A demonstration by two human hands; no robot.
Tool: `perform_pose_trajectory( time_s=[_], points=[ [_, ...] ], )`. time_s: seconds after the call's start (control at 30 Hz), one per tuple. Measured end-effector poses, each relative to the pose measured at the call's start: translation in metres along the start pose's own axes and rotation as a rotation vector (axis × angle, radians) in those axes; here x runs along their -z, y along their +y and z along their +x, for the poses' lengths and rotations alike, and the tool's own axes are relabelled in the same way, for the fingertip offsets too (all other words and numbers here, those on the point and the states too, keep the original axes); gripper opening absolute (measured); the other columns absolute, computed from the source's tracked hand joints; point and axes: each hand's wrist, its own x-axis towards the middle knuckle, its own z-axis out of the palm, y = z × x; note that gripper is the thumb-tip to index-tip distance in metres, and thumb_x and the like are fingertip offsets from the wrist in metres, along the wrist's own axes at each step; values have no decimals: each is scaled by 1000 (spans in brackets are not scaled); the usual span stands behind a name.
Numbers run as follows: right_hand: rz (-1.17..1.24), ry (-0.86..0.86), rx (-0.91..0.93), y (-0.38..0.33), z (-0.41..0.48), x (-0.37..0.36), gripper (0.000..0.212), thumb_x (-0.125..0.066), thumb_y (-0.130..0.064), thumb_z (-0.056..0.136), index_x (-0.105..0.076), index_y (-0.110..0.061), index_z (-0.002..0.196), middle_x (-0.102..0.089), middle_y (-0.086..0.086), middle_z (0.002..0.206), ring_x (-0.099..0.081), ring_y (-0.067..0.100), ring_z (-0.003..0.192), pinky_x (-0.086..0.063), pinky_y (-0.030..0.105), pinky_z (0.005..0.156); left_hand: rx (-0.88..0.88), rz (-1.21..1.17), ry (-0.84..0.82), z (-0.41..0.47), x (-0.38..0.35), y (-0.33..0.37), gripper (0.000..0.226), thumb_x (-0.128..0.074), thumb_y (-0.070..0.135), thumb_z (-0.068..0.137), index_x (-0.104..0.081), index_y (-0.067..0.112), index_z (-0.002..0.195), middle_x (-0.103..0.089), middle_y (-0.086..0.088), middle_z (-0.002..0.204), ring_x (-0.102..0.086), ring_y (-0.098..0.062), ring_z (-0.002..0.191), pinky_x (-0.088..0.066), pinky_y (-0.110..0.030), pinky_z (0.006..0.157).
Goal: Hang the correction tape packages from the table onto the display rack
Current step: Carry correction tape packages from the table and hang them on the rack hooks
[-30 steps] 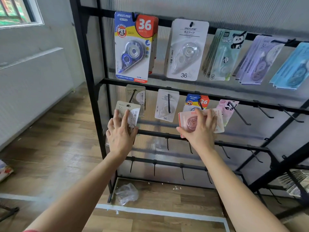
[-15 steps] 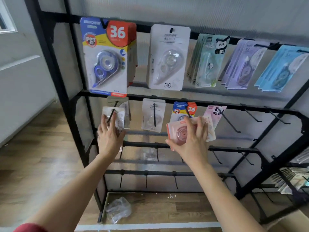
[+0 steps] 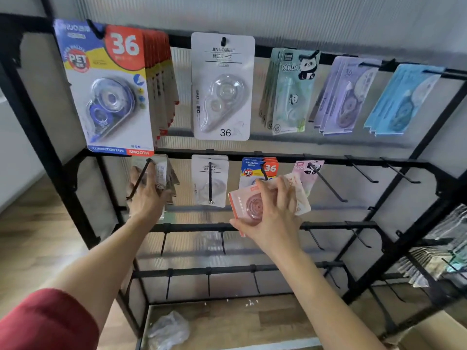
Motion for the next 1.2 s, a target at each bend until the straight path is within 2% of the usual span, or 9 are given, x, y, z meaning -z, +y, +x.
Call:
perform_pose_trajectory(
  time_s=[0.17, 0.33, 0.47, 0.63, 0.8, 0.87, 0.97, 1.1, 1.2],
  points=[
    [3, -5, 10, 0, 0, -2, 103, -55, -77, 64, -11, -36, 147, 8, 0, 154, 10, 33, 143, -35, 66, 101, 1, 39, -49, -4, 4, 3, 103, -69, 37, 84, 13, 43, 147, 1, -17, 157, -13, -46, 140, -22, -65, 107],
    [26, 6, 27, 0, -2, -2, 101, -61, -72, 66, -13, -35, 147, 9, 0, 155, 11, 35, 143, -29, 65, 106, -99, 9, 21, -42, 7, -1, 87, -60, 42, 88, 0, 34, 151, 3, -11, 159, -3, -34, 144, -7, -56, 115],
    [34, 4, 27, -4, -5, 3, 99, -67, -66, 69, -17, -31, 147, 8, 3, 156, 11, 36, 144, -26, 64, 108, -225, 69, -171, -90, 10, -3, 81, -55, 44, 91, -3, 29, 152, 9, -5, 159, 0, -30, 145, -10, -52, 117],
    [76, 1, 21, -8, -30, 16, 100, -72, -62, 66, -23, -28, 146, -7, 7, 154, 5, 34, 145, -36, 65, 99, -354, -140, -277, -139, 39, 12, 68, -52, 38, 94, -18, 24, 151, -12, -3, 158, -15, -24, 143, -17, -41, 115],
    [107, -16, 41, -23, -78, 17, 100, -73, -62, 65, -26, -30, 147, 2, 3, 158, 9, 31, 145, -32, 65, 103, -531, -440, -398, -174, 78, 42, 60, -51, 40, 92, -30, 24, 146, -37, 3, 147, -32, -10, 136, -25, -28, 112],
    [117, 4, 67, -30, -97, 18, 98, -74, -61, 64, -31, -28, 146, -5, 7, 158, 3, 35, 145, -35, 64, 101, -524, -566, -489, -185, 86, 53, 58, -53, 38, 91, -32, 26, 144, -47, 4, 139, -42, -8, 129, -33, -27, 108],
    [100, 41, 88, -39, -120, 20, 96, -73, -61, 63, -35, -26, 145, -10, 11, 158, -4, 37, 145, -37, 63, 100, -520, -723, -602, -200, 89, 61, 53, -60, 10, 91, -38, 25, 137, -57, 9, 117, -57, 1, 105, -48, -17, 86],
    [59, -7, 76, -48, -139, 24, 98, -68, -65, 66, -26, -33, 148, 0, 5, 159, 3, 32, 146, -35, 60, 103, -533, -788, -626, -216, 88, 61, 48, -63, -3, 85, -52, 30, 117, -69, 19, 94, -66, 3, 85, -48, -9, 70],
    [66, -25, 83, -52, -146, 27, 103, -68, -65, 67, -17, -32, 150, 8, 6, 159, 8, 29, 146, -30, 57, 107, -493, -803, -600, -222, 91, 59, 46, -63, -6, 83, -57, 27, 114, -70, 13, 88, -66, 3, 79, -48, -10, 67]
  ],
)
